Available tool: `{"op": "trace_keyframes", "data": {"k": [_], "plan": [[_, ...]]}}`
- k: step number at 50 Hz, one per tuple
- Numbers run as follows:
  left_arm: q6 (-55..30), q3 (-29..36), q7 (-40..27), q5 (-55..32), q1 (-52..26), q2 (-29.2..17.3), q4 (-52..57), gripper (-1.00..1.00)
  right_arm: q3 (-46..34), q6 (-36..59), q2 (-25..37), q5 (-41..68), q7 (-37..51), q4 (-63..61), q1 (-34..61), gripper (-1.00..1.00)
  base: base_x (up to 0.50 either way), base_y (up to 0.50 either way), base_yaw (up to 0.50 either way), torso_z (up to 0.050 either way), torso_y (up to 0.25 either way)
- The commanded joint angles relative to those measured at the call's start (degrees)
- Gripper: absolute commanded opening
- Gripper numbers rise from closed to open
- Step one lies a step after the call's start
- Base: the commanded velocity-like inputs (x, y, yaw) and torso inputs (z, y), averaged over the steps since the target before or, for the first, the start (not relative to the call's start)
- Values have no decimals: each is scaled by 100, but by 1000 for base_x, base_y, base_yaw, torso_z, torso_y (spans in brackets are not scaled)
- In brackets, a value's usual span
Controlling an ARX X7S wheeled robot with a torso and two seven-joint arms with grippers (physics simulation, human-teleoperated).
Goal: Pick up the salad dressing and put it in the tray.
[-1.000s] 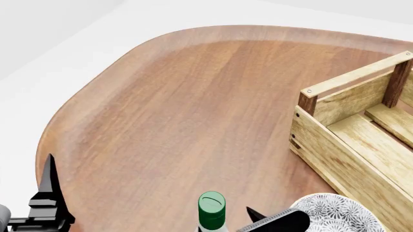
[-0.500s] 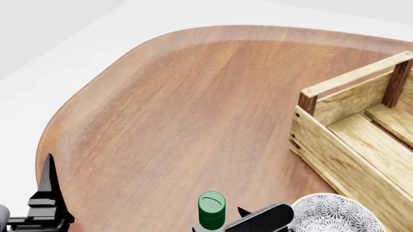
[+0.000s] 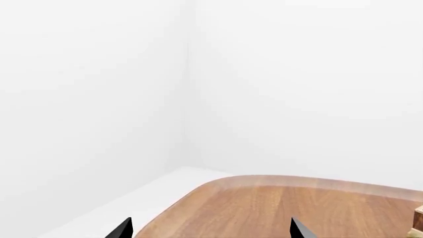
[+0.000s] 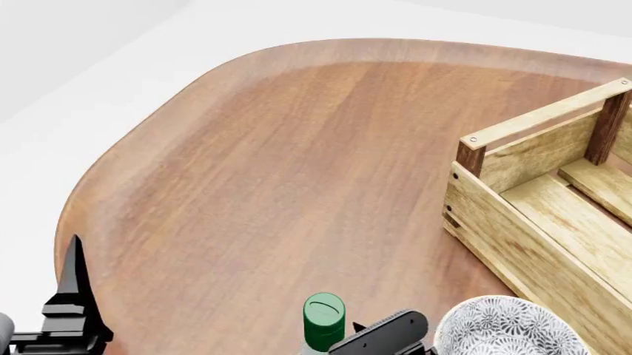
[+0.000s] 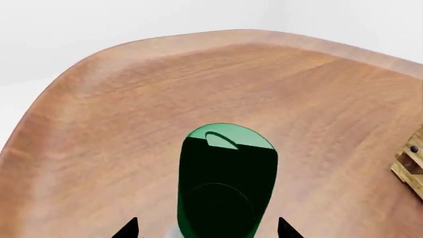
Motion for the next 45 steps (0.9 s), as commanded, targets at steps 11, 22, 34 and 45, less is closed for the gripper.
{"op": "trace_keyframes", "data": {"k": [11, 22, 34, 45], "plan": [[39, 34, -30, -22, 10, -29, -30, 100, 30, -124, -10, -25, 177, -15, -17, -100, 0, 0, 0, 0, 0], [40, 40, -55, -41, 13, -49, -14, 100, 71, 145, 157, 59, 325, -795, -198, -100, 0, 0, 0, 0, 1], [67, 55, -68, -57, 6, -63, -26, 100, 237, 584, 445, 208, 559, -1998, -350, -100, 0, 0, 0, 0, 0], [64, 58, -80, -92, 12, -96, 20, 100, 504, 927, 751, 354, 775, -2846, -478, -100, 0, 0, 0, 0, 1]]}}
